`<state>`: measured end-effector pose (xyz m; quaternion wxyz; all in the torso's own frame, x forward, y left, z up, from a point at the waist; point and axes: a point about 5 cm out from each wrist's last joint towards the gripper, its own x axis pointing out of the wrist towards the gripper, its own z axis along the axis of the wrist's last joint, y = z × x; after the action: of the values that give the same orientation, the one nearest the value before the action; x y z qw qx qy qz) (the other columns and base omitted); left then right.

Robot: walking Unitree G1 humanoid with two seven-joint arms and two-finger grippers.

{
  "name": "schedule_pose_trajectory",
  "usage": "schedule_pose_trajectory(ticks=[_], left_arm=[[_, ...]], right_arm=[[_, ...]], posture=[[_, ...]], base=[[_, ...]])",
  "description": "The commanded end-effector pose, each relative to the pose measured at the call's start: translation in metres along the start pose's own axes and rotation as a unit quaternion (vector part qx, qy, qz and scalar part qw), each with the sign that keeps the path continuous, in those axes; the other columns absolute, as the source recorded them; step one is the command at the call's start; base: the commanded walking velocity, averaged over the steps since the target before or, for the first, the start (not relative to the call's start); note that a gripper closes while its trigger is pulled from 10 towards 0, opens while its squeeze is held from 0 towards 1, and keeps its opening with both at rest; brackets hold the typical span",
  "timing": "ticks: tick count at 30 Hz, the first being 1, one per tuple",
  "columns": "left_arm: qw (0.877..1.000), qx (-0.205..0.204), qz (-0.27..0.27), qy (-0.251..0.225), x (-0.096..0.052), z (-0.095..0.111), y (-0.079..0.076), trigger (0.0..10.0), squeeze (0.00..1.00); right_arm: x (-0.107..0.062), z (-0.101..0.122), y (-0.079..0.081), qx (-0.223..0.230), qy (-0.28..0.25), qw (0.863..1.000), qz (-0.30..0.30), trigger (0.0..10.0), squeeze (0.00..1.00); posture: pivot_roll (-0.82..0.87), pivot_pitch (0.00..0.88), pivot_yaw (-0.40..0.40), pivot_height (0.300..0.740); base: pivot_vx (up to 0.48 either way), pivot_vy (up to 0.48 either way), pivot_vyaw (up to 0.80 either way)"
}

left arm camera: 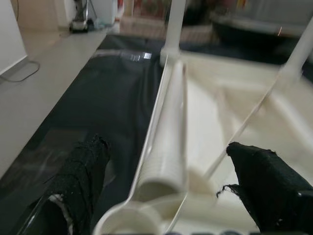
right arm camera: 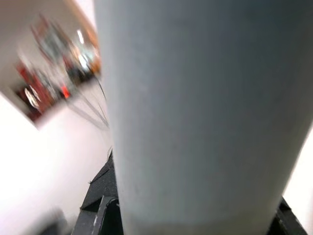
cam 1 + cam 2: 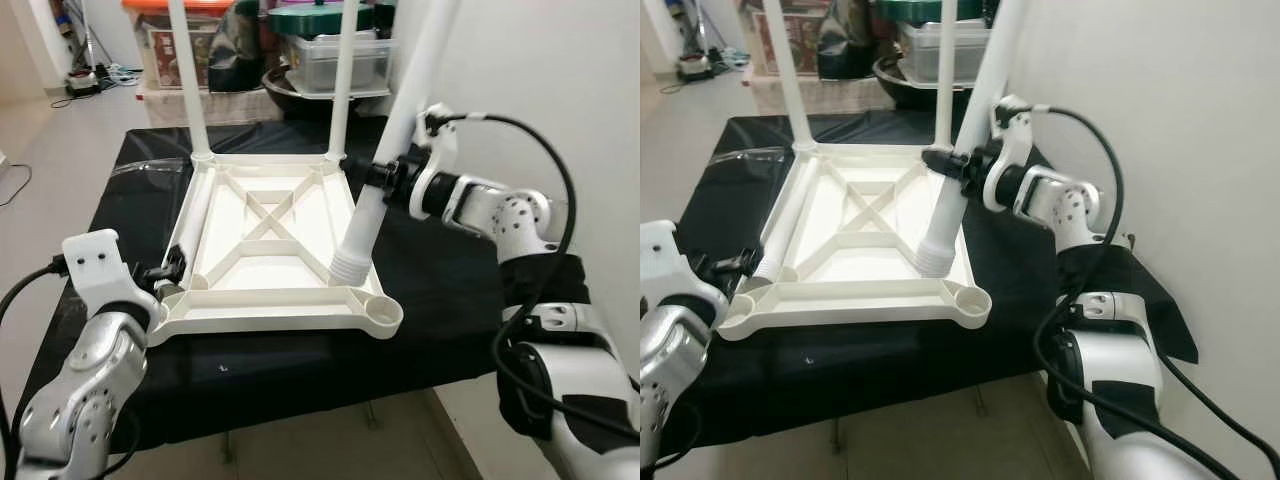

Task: Building children table

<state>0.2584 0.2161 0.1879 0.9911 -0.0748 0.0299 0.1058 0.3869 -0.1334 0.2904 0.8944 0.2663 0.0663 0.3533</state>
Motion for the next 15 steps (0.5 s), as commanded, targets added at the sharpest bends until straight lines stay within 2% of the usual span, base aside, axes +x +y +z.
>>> schedule_pose_trajectory(ticks=[1, 4, 7, 8, 10, 11, 13, 14, 15], left_arm=[[1.0, 0.001, -0.017, 0.015, -0.004, -0.002, -0.002, 10.0, 0.0], [0.999, -0.006, -0.031, 0.011, -0.006, 0.0, -0.002, 10.0, 0.0], [0.998, 0.016, -0.053, 0.015, -0.009, 0.004, -0.003, 10.0, 0.0], [0.997, 0.029, -0.065, 0.023, -0.009, 0.004, -0.005, 10.0, 0.0], [0.995, 0.031, -0.076, 0.058, -0.007, -0.002, -0.005, 10.0, 0.0], [0.995, 0.031, -0.076, 0.058, -0.007, -0.002, -0.005, 10.0, 0.0], [0.991, 0.078, -0.09, 0.058, -0.01, -0.005, -0.006, 10.0, 0.0], [0.991, 0.078, -0.09, 0.058, -0.01, -0.005, -0.006, 10.0, 0.0], [0.989, 0.095, -0.105, 0.051, -0.011, -0.006, -0.008, 10.0, 0.0]], right_arm=[[0.005, 0.007, 0.008, 0.033, -0.048, 0.998, 0.016, 10.0, 0.0], [0.009, 0.003, 0.011, 0.047, -0.058, 0.997, 0.025, 10.0, 0.0], [0.017, -0.007, 0.021, 0.07, -0.065, 0.995, 0.042, 10.0, 0.0], [0.02, -0.012, 0.025, 0.08, -0.064, 0.994, 0.048, 10.0, 0.0], [0.023, -0.018, 0.031, 0.085, -0.061, 0.993, 0.053, 10.0, 0.0], [0.023, -0.018, 0.031, 0.085, -0.061, 0.993, 0.053, 10.0, 0.0], [0.024, -0.02, 0.035, 0.073, -0.063, 0.994, 0.056, 10.0, 0.0], [0.024, -0.02, 0.035, 0.073, -0.063, 0.994, 0.056, 10.0, 0.0], [0.024, -0.019, 0.037, 0.058, -0.069, 0.994, 0.061, 10.0, 0.0]], posture=[[0.03, 0.0, -0.059, 0.74], [0.05, 0.0, -0.062, 0.74], [0.06, 0.0, -0.063, 0.74], [0.06, 0.0, -0.065, 0.74], [0.07, 0.0, -0.067, 0.74], [0.07, 0.0, -0.067, 0.74], [0.07, 0.0, -0.067, 0.74], [0.07, 0.0, -0.067, 0.74], [0.07, 0.0, -0.067, 0.74]], base=[[0.0, 0.0, 0.0], [0.0, 0.0, 0.0], [0.0, 0.0, 0.0], [0.0, 0.0, 0.0], [0.0, 0.0, 0.0], [0.0, 0.0, 0.0], [0.0, 0.0, 0.0], [0.0, 0.0, 0.0], [0.0, 0.0, 0.0]])
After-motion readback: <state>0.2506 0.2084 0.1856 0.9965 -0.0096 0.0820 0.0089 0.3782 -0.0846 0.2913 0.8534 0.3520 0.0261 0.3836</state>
